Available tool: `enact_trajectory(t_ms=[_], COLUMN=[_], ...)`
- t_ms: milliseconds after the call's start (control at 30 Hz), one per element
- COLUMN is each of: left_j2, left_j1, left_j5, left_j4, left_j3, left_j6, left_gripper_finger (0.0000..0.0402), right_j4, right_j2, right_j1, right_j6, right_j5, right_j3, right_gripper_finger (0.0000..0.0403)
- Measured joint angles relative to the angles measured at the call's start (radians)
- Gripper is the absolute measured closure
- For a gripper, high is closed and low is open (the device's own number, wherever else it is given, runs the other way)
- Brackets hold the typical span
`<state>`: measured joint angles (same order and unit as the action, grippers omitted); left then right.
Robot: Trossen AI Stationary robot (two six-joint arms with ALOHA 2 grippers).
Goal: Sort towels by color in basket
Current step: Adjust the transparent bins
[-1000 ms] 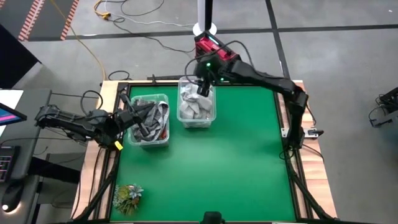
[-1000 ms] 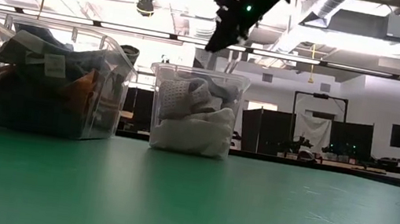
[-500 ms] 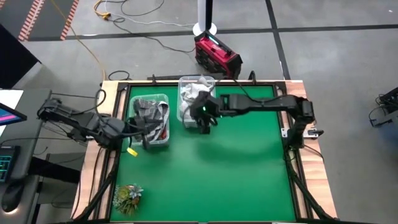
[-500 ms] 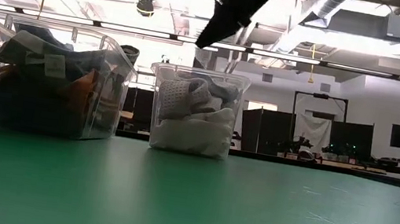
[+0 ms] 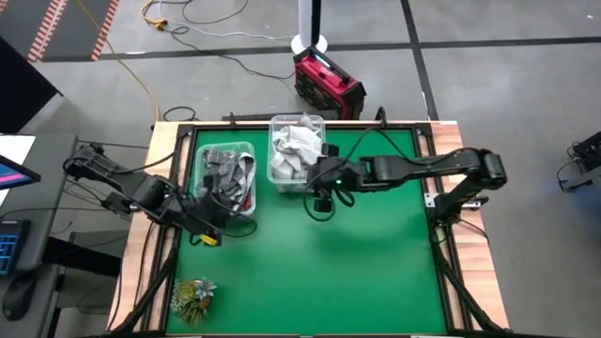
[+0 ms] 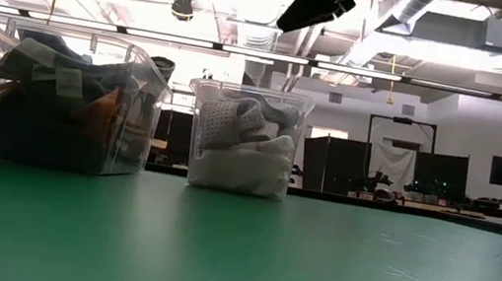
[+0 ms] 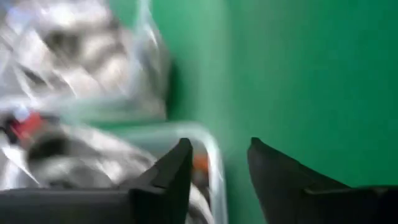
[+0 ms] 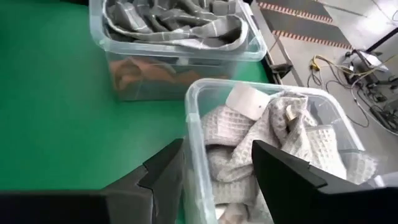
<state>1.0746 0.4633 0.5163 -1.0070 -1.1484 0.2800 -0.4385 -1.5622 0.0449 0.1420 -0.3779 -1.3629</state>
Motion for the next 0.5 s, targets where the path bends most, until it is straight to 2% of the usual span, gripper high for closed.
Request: enact_trajectory(t_ms=[167,333,500], left_j2=[0.07,0.145,0.202], left_j1=[-0.063,-0.126,-0.181], left_j5=[-0.164,-0.175,-0.21], left_j4=[-0.141,-0.236,-0.269], left_j3=[0.011,0.011,0.011], left_j6=[0.111,0.113,0.009], left_gripper_finger=[0.0227,0.0225,0.023], right_j4=[0.054,0.085,0.092], right_j2=[0.013,0.004,0.008], right_j1=[0.009,0.008,0.007], right_j6=[-0.022,-0.022,-0.022], right_j5=[0.0,0.0,0.001], right_j3=[0.069,0.081,0.081], right_gripper_finger=[0.018,0.018,0.018])
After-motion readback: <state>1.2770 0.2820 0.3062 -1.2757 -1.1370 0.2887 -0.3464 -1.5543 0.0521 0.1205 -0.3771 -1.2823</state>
